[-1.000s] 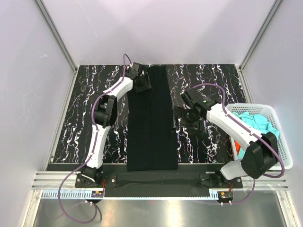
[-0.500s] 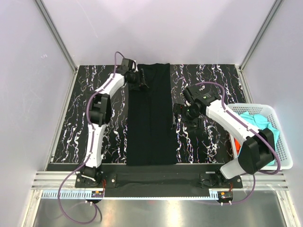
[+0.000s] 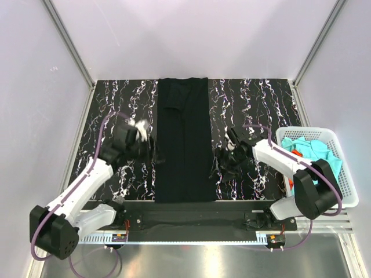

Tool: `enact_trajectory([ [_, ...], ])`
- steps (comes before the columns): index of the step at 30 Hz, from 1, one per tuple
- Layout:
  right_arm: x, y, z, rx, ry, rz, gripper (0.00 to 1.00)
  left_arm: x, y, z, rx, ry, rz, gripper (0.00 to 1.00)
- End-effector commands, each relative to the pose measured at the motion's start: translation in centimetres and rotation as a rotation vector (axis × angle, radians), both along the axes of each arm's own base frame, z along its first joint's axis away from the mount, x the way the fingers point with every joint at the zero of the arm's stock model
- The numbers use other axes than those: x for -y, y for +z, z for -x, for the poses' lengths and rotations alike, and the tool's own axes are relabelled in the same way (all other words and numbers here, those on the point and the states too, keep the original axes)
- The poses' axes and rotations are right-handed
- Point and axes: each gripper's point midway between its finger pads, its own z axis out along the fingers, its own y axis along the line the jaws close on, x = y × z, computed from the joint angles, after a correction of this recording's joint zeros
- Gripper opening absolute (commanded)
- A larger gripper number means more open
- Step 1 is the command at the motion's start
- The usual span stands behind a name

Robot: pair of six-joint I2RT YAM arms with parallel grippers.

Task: Fold and stack the t-shirts
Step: Fold the tshirt

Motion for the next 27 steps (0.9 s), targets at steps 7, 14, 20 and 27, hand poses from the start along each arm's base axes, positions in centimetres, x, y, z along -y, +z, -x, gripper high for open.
enact_trajectory([
  [7, -1.0, -1.9, 3.2, -0.098, -0.093, -0.163, 0.66, -3.5, -11.0, 9.0, -0.406, 0.218, -0.050, 0.56],
  [14, -0.2, -4.0, 4.5, -0.131, -0.109, -0.142, 0.63, -3.3, -13.6, 11.5, -0.514, 0.249, -0.075, 0.56],
  [20, -0.2, -5.1, 4.6, -0.142, -0.120, -0.142, 0.57, -3.4, -15.0, 12.5, -0.558, 0.290, -0.055, 0.54],
  [27, -0.3, -6.1, 5.0, -0.159, -0.116, -0.146, 0.49, -3.1, -17.0, 13.3, -0.622, 0.316, -0.037, 0.48],
])
